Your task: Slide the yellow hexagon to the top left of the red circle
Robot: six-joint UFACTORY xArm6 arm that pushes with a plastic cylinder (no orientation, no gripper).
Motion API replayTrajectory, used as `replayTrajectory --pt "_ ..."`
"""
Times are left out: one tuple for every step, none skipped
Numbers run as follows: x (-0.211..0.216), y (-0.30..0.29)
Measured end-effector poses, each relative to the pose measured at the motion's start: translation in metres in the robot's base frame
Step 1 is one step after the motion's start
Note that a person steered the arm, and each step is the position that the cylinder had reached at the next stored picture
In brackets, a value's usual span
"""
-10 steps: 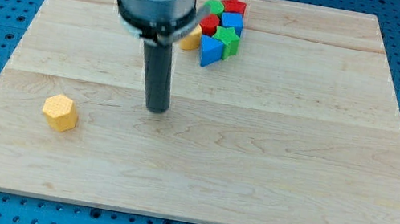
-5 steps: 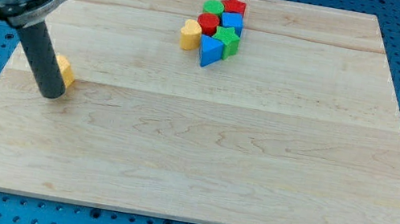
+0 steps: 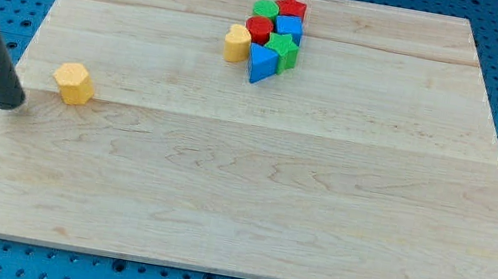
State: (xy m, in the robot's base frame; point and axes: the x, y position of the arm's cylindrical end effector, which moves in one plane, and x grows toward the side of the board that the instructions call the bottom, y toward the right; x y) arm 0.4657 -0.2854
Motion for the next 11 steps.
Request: replayTrajectory --pt "-0.012 0.004" --pt "-0.018 0.058" --pt "-0.027 0.108" --pt "-0.047 0.142" --pt "-0.056 0.170" --pt "-0.033 0.151" --pt "-0.024 0.115" --pt "-0.038 0.128" --pt "-0.062 0.165" --pt "-0.081 0.197" --pt "-0.062 0.184"
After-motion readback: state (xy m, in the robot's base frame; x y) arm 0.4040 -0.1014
